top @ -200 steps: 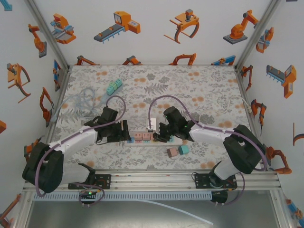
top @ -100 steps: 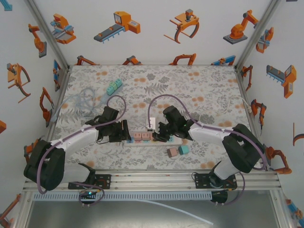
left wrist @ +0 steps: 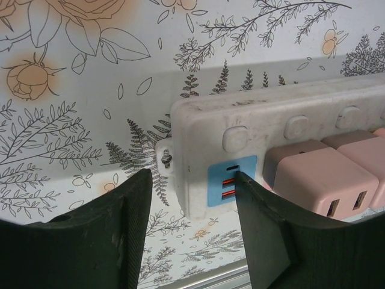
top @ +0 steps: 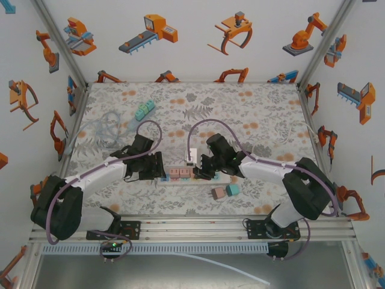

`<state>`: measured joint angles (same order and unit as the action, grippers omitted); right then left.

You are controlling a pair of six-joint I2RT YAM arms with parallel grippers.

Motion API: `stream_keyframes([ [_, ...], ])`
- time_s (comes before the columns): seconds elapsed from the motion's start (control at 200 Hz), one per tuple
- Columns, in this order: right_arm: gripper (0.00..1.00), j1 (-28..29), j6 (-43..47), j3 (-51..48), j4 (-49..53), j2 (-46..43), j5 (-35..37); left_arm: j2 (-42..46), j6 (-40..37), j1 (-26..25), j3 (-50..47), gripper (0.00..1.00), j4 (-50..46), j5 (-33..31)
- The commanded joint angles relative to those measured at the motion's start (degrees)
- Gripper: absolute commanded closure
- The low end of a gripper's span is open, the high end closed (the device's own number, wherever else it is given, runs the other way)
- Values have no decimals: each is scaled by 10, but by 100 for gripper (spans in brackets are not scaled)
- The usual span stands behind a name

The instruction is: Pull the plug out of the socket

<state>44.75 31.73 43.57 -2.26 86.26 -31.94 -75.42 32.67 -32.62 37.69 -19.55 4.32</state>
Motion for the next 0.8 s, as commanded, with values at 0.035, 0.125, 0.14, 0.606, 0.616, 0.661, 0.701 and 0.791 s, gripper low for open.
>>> stream_keyframes([
  [0.035, 83, 0, -8, 19, -58, -38, -17, -23, -8, -8, -15, 45, -59, -70],
  [0.125, 83, 0, -8, 17, -56, -40, -16, -18, -8, -10, -12, 45, -60, -73],
  [0.14, 83, 0, -8, 17, -56, -41, -16, -16, -8, -10, -13, 45, -61, -74],
  [0.606, 83, -1, -73, -5, -68, -120, 43, 77, -14, -13, 38, 39, -83, -42],
  [0.616, 83, -1, -83, -5, -69, -122, 51, 80, -14, -13, 39, 39, -84, -41],
  [0.661, 83, -1, -127, -1, -72, -130, 83, 97, -17, -13, 44, 39, -84, -37],
  [0.701, 84, -1, -165, 5, -67, -135, 103, 114, -23, -13, 44, 38, -82, -29],
  [0.791, 87, -1, -262, 15, -63, -149, 150, 163, -36, -16, 44, 38, -66, -12],
])
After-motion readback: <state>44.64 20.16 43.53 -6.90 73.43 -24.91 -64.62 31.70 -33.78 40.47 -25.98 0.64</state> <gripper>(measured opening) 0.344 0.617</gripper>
